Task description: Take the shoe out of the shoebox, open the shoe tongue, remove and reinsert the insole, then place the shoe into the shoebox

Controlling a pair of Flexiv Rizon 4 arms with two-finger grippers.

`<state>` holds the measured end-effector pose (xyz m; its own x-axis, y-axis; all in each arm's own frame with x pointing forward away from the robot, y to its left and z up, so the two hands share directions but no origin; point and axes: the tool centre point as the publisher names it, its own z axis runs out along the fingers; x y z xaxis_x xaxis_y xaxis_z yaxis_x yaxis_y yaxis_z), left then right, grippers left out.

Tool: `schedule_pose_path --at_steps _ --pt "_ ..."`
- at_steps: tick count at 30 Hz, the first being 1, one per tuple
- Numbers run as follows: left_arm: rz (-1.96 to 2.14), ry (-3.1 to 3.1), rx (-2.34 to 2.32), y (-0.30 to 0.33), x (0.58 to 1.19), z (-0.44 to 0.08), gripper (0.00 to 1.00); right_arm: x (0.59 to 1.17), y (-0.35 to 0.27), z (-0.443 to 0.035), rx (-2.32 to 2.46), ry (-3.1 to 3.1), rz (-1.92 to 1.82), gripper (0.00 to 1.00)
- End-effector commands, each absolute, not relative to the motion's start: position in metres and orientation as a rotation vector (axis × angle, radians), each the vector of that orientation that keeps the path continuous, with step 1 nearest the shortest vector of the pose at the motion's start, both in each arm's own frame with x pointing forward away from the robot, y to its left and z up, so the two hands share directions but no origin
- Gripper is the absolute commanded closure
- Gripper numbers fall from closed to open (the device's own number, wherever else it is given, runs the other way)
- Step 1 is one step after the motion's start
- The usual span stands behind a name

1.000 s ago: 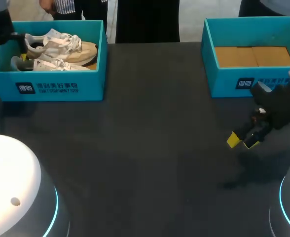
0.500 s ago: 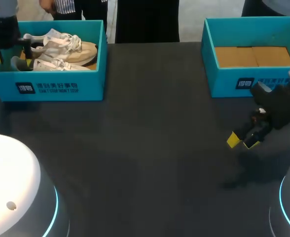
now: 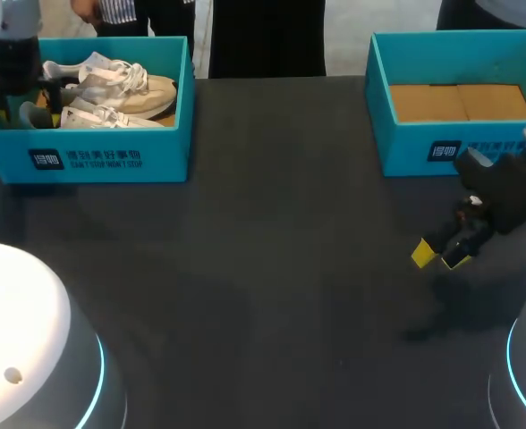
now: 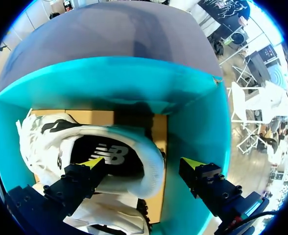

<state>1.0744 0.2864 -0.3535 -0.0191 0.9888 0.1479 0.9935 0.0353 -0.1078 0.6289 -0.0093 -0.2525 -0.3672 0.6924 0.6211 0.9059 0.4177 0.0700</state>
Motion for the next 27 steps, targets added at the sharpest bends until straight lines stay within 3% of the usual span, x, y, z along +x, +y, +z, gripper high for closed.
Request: schedule_pose_path --at_steps 1,20,24,27 --pt "-0.036 -2.116 -2.064 0.287 1.076 -0.36 0.01 0.628 -0.009 -0.253 -1.354 -2.17 -0.555 0.0" --pt "-0.006 -2.109 -2.08 0.289 1.07 -0.379 0.05 0.628 -0.009 -0.253 -1.354 -2.17 -0.555 0.0" --pt "0.007 -2.115 -2.074 0.289 1.072 -0.384 0.09 0.628 -0.009 -0.253 -1.354 -2.17 -0.555 0.0" --pt "0.009 -2.115 -2.069 0.289 1.072 -0.386 0.21 0.628 -0.009 -0.253 -1.354 -2.17 -0.555 0.0"
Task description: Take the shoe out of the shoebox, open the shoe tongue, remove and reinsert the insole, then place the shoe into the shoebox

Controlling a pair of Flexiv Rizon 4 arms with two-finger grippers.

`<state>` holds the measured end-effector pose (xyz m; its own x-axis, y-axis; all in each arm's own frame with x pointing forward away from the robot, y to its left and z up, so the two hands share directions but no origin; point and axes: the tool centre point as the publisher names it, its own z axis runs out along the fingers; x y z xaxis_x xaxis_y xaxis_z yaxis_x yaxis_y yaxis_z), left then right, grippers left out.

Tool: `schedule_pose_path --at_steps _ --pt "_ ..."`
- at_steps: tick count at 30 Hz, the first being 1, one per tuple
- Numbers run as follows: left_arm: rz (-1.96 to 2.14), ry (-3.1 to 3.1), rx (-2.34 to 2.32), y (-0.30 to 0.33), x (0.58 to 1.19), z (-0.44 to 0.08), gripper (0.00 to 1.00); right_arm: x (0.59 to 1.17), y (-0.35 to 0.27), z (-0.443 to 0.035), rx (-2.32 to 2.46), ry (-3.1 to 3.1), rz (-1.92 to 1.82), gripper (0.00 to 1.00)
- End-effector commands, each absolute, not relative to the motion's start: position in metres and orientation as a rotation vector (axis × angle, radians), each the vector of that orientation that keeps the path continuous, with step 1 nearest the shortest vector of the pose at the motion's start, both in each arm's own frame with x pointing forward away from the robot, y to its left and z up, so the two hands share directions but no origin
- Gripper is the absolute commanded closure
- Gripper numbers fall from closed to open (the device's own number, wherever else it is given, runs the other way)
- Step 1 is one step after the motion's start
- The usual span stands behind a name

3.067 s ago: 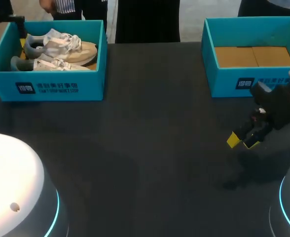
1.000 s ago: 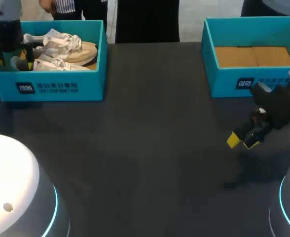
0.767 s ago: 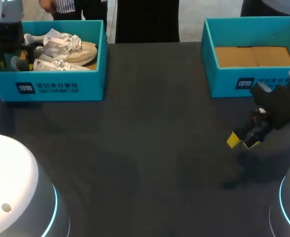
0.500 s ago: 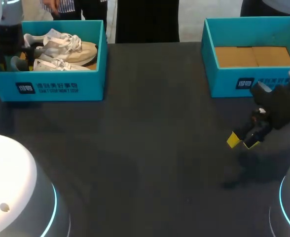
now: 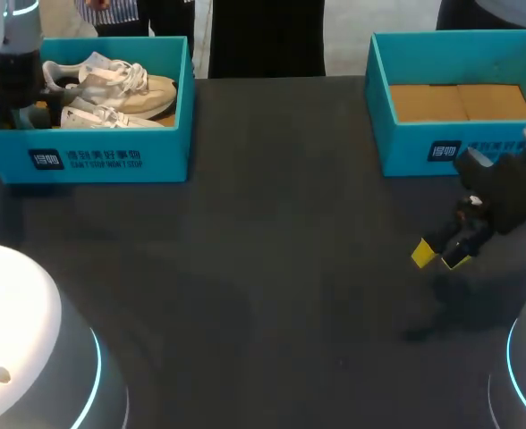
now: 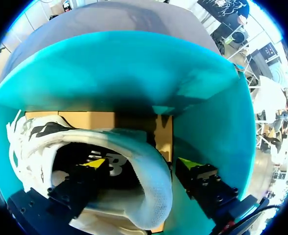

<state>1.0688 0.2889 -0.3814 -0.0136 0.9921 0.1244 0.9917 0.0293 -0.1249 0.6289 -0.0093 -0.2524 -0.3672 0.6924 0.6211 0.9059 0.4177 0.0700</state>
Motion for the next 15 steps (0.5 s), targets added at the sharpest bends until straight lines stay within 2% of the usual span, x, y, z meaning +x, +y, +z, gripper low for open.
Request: schedule_pose_path --at_steps 1,5,8,9,11,14,15 --pt "0.011 -2.114 -2.069 0.2895 1.0723 -0.3863 0.23 0.6282 -0.0088 -0.2528 -1.354 -2.17 -0.555 0.0" --pt "0.012 -2.103 -2.076 0.2891 1.0711 -0.3895 0.24 0.6282 -0.0088 -0.2528 -1.354 -2.17 -0.555 0.0" --pt "0.013 -2.101 -2.072 0.2889 1.0705 -0.3903 0.32 0.6282 -0.0088 -0.2528 -1.354 -2.17 -0.555 0.0" --pt "0.013 -2.1 -2.069 0.2888 1.0705 -0.3909 0.47 0.6282 -0.0088 -0.2528 -1.354 -2.17 -0.555 0.0" --pt "0.014 -2.099 -2.068 0.2887 1.0705 -0.3911 0.52 0.6282 -0.0088 -0.2528 -1.354 -2.17 -0.555 0.0" --pt "0.016 -2.098 -2.066 0.2882 1.0712 -0.3922 0.74 0.6282 -0.0088 -0.2528 -1.354 -2.17 -0.555 0.0" --pt "0.016 -2.096 -2.066 0.288 1.0715 -0.3925 0.84 0.6282 -0.0088 -0.2528 -1.354 -2.17 -0.555 0.0"
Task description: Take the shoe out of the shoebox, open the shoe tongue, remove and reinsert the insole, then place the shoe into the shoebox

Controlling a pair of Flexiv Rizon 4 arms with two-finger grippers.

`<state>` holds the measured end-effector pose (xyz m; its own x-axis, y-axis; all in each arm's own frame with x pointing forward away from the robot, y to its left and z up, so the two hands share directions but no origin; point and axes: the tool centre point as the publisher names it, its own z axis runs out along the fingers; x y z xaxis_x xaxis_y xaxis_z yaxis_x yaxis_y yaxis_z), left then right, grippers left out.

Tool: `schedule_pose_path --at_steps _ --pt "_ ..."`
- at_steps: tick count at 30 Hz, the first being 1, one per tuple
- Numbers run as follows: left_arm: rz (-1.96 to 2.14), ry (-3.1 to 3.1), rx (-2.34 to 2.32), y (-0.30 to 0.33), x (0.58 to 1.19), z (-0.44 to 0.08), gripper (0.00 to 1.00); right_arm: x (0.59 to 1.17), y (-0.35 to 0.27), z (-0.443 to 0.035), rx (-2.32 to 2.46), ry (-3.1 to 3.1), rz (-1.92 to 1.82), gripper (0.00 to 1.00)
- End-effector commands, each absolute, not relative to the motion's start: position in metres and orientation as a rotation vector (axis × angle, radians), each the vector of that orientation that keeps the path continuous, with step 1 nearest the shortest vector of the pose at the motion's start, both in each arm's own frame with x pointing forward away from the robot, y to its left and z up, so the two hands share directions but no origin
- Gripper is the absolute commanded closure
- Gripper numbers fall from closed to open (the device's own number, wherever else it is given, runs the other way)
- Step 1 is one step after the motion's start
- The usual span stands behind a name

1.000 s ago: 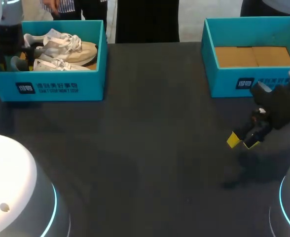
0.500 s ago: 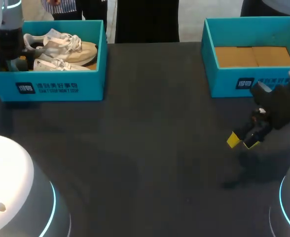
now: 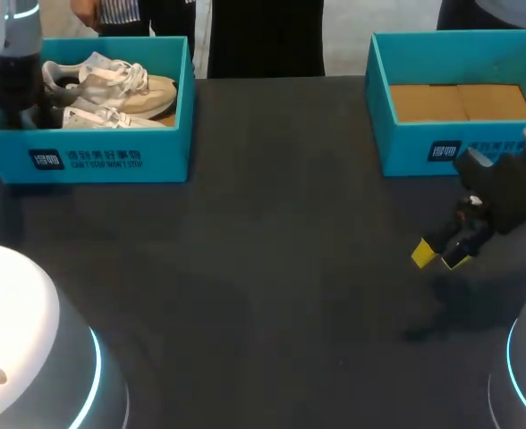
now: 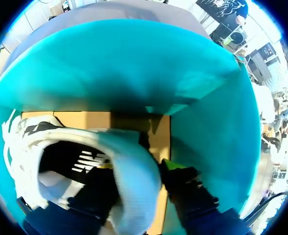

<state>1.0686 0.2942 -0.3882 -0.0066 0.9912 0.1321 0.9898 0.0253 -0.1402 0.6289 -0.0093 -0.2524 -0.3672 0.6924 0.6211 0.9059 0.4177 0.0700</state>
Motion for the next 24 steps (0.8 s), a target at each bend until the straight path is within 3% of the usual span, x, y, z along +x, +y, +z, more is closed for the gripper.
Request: schedule_pose_path --at_steps 1,3,24 --pt "0.016 -2.096 -2.066 0.288 1.072 -0.393 0.9 0.628 -0.009 -0.253 -1.354 -2.17 -0.555 0.0" --pt "0.019 -2.093 -2.069 0.288 1.072 -0.393 1.0 0.628 -0.009 -0.253 -1.354 -2.17 -0.555 0.0" --pt "-0.024 -2.092 -2.136 0.287 1.073 -0.376 1.0 0.628 -0.009 -0.253 -1.354 -2.17 -0.555 0.0"
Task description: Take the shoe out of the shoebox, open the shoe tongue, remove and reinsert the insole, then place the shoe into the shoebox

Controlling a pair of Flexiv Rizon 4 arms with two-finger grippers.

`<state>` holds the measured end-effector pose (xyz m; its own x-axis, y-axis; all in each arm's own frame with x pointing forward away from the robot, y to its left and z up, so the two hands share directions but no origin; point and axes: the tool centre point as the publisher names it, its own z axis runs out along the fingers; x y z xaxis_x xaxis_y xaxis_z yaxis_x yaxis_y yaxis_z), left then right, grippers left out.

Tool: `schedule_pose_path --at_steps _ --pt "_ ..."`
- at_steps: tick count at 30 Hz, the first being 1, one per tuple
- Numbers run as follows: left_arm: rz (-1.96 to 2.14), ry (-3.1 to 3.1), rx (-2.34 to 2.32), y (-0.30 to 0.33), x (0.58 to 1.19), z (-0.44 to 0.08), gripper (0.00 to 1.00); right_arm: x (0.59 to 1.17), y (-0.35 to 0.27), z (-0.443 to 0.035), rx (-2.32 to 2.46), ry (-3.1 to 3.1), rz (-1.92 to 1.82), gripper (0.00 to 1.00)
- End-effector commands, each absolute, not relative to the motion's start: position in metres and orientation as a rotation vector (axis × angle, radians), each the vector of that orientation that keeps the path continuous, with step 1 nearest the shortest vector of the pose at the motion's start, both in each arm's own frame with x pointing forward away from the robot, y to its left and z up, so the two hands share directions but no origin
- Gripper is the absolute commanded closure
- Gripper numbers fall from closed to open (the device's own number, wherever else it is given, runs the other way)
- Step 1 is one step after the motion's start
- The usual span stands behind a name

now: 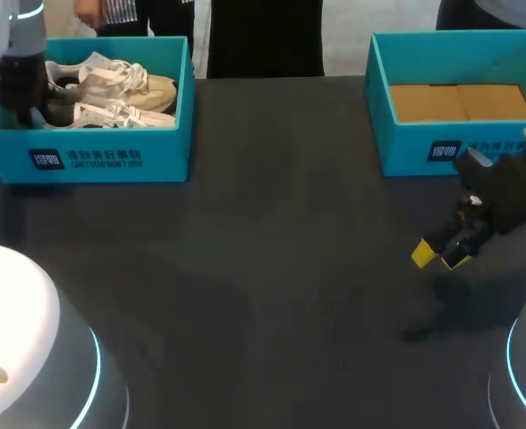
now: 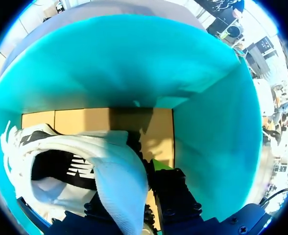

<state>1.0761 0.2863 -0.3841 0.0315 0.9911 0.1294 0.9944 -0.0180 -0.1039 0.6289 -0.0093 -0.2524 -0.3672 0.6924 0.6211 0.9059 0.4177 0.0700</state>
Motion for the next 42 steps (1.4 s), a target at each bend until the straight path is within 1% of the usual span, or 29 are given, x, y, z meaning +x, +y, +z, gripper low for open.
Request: schedule_pose_path --at_steps 1,27,42 --pt "-0.017 -2.095 -2.143 0.287 1.073 -0.374 1.0 0.628 -0.009 -0.253 -1.354 -2.17 -0.555 0.0" --pt "-0.02 -2.143 -2.136 0.302 1.072 -0.354 1.0 0.628 -0.009 -0.253 -1.354 -2.17 -0.555 0.0" --pt "-0.05 -2.196 -2.156 0.304 1.069 -0.316 1.0 0.628 -0.009 -0.253 -1.354 -2.17 -0.555 0.0"
